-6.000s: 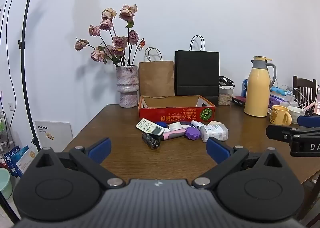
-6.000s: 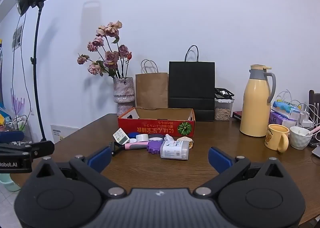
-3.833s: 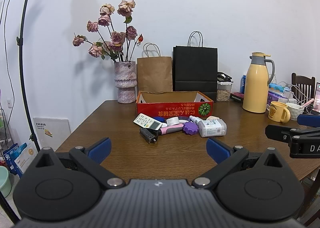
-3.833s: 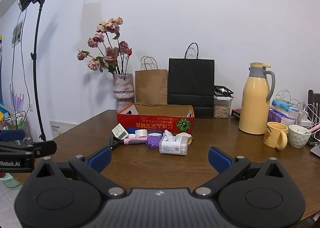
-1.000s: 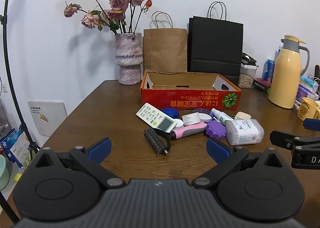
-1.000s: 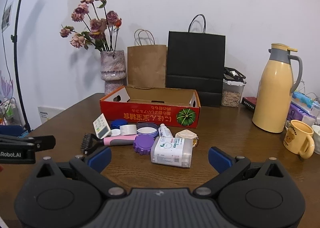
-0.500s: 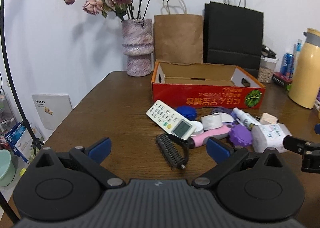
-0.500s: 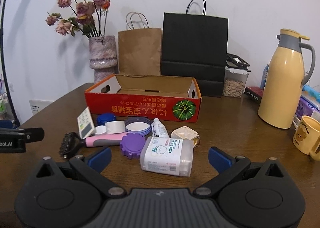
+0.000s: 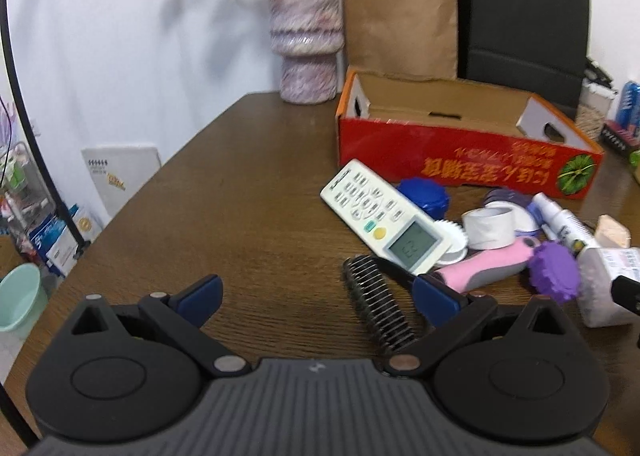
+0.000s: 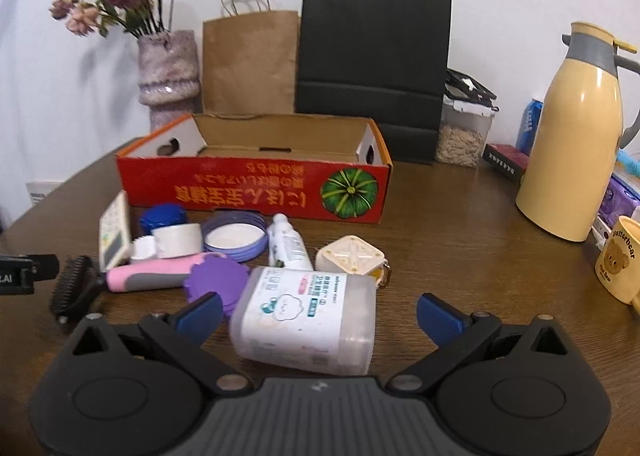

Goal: Organize rigid objects
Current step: 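Reach left gripper to black comb while right gripper approaches white plastic box, then close left gripper on black comb while right gripper grasps white plastic box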

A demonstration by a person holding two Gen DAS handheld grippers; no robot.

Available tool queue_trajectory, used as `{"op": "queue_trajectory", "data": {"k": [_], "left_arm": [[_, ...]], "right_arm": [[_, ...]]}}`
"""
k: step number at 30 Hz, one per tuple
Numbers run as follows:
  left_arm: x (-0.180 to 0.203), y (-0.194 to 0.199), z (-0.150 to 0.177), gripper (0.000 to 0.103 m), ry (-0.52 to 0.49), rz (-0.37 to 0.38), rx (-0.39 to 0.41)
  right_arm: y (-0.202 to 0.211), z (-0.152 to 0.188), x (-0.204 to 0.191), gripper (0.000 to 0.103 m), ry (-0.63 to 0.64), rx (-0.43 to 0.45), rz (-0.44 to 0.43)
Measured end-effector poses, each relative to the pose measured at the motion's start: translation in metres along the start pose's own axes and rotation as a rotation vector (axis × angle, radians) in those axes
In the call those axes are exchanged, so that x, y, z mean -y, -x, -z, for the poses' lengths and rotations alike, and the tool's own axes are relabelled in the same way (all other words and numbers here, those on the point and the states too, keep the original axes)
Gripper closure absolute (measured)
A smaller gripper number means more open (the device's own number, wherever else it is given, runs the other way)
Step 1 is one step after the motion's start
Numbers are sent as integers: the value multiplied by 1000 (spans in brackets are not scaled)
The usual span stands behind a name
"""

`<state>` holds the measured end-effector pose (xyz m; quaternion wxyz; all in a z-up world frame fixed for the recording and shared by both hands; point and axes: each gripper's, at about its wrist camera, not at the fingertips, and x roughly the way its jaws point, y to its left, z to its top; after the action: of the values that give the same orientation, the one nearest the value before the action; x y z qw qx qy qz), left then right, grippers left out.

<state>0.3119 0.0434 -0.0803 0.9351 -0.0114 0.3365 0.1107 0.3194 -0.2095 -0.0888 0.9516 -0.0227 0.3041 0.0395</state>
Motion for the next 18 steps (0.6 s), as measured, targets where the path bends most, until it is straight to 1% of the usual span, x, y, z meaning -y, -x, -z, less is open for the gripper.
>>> {"op": "queue_trajectory", "data": {"k": [3, 6, 12, 14, 15, 17, 18], "left_arm": [[1, -13, 2, 0, 3, -43, -19], [4, -18, 3, 0, 4, -35, -24], [12, -29, 6, 1, -9, -56, -63], [13, -33, 6, 6, 2, -62, -72], [13, -34, 7, 10, 9, -55, -75], [14, -32, 7, 23, 19, -31, -66], [15, -30, 8, 37, 22, -9, -61]], "right_arm": [[-8, 2, 1, 0, -10, -6, -7], [-11, 2, 1, 0, -14, 9, -3], [-10, 5, 0, 0, -11, 31, 5], [-9, 6, -2, 0, -4, 39, 11], [-9, 6, -2, 0, -4, 42, 11], [-9, 7, -1, 0, -7, 45, 11], [-8, 7, -2, 0, -7, 48, 13]]}}
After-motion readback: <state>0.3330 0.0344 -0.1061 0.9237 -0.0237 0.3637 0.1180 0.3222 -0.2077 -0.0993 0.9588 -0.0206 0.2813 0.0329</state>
